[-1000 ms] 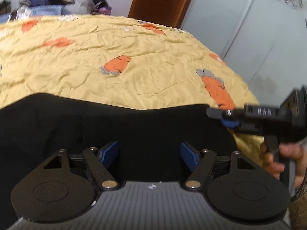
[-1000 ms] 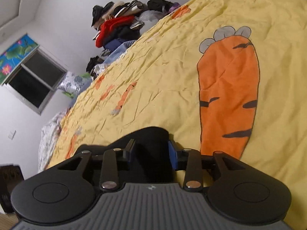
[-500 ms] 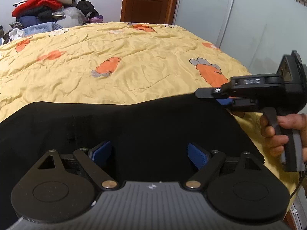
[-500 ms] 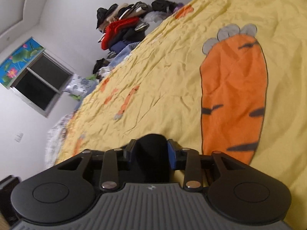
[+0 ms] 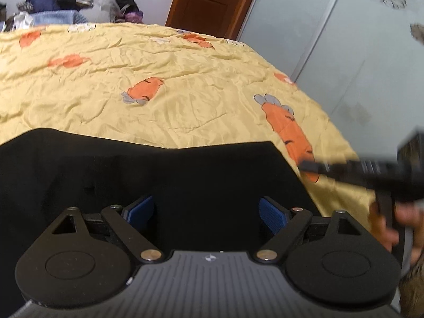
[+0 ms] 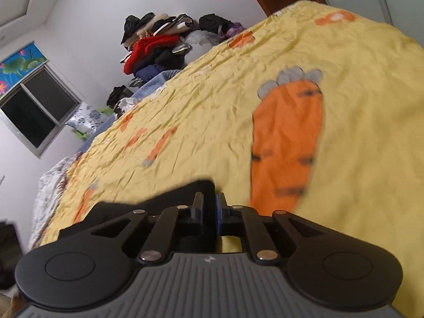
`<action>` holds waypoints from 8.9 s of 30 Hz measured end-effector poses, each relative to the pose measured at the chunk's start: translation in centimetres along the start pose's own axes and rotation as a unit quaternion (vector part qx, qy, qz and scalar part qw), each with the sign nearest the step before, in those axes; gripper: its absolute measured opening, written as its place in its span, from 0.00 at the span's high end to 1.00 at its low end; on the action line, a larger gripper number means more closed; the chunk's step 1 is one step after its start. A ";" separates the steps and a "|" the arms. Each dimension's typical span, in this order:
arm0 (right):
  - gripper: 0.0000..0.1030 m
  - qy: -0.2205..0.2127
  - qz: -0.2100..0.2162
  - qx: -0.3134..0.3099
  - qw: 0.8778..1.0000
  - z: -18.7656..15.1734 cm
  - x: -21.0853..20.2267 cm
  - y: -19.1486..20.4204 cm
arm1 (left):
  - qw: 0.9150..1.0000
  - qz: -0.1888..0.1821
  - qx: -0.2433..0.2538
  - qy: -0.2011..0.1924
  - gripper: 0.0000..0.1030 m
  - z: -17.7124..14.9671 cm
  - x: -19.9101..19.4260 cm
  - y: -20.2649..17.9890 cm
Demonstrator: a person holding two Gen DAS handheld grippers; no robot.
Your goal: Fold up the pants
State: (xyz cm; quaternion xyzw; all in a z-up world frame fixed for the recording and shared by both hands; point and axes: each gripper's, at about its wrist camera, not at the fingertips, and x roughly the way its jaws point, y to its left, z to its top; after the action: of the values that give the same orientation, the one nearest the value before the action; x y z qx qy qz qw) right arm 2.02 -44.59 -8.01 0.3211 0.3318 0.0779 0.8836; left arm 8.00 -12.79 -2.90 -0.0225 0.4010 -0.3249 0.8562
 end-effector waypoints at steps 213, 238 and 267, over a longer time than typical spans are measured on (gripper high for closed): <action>0.82 0.007 0.158 -0.308 0.938 -9.8 16.8 36.4 | 0.943 0.186 -0.228 -0.154 0.80 0.5 -20.0 17.8; 0.82 -0.093 0.066 -0.057 0.992 -4.0 5.1 14.0 | 0.991 0.081 0.037 -0.101 0.67 2.9 -2.5 -7.5; 0.82 -0.093 -0.005 -0.007 0.996 -4.3 2.4 6.9 | 0.998 -0.023 0.048 -0.042 0.67 1.8 4.8 -12.7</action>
State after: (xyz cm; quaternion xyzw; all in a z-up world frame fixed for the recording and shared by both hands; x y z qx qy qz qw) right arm 1.66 -36.13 -7.44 0.3186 0.2490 0.0452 0.9135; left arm 4.67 -25.93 -1.09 -0.0045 0.3479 -0.3618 0.8649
